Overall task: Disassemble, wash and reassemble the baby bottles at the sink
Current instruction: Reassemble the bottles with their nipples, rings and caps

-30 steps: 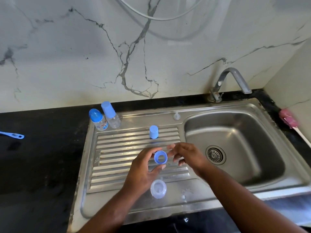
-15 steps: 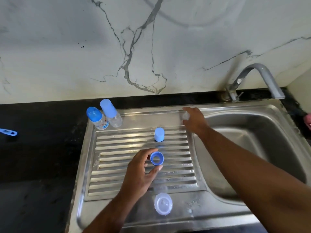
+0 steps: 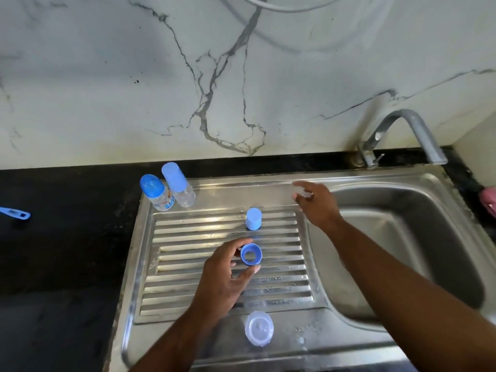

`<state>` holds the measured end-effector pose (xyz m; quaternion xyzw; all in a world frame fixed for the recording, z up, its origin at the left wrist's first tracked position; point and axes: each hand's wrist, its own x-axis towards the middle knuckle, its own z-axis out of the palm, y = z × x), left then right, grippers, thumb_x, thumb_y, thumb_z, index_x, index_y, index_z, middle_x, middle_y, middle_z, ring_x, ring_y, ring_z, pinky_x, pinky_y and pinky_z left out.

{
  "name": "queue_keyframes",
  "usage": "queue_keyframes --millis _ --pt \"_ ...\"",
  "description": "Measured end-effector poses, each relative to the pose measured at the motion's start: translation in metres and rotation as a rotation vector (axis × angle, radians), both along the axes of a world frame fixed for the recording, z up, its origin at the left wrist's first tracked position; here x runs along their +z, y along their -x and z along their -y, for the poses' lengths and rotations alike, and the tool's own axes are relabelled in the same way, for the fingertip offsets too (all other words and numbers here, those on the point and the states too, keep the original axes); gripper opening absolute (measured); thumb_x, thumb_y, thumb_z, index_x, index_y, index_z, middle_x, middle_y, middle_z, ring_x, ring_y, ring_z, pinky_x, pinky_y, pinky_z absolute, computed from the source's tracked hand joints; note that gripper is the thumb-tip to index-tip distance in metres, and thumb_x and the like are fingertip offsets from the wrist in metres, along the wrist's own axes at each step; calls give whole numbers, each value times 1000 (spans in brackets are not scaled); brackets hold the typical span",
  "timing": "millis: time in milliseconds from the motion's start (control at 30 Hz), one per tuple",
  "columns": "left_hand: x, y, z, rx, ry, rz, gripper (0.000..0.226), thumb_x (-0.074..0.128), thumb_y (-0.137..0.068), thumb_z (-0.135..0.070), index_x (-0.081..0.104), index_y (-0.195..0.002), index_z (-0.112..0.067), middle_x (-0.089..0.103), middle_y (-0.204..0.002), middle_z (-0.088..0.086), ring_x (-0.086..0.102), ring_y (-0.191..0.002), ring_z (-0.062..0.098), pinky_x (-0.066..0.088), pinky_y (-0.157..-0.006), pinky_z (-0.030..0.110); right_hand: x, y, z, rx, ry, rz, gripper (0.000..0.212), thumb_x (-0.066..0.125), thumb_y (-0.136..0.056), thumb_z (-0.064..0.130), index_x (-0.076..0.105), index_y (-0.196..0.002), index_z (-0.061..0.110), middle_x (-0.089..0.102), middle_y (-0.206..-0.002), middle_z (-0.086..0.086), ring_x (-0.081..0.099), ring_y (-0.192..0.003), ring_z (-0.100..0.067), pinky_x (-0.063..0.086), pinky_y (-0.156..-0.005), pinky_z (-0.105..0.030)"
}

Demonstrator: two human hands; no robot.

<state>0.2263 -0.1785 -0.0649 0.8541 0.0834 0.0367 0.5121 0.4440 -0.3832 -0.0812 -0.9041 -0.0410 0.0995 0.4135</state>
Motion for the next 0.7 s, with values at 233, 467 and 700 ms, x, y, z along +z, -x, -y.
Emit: queue_keyframes --millis 233,467,700 --pt "18 21 11 24 75 -6 49 86 -80 -25 65 -124 -33 70 -106 -20 65 -103 6 45 -84 9 38 106 17 -94 -368 -126 12 78 -89 32 74 -95 22 75 -79 -2 71 -70 -18 59 -67 -34" --pt "30 43 18 -23 68 3 48 86 -80 -32 63 -122 -35 68 -109 -26 65 -105 5 48 -84 13 84 179 13 -15 -458 -87 14 85 -81 34 81 -93 29 77 -91 7 71 -81 -16 56 -77 -31" --pt "42 57 25 -39 94 35 53 86 -79 -33 59 -124 -37 72 -108 -21 68 -104 6 50 -92 21 92 204 4 207 -320 85 22 86 -78 40 78 -98 43 73 -107 26 66 -101 -10 53 -75 -25"
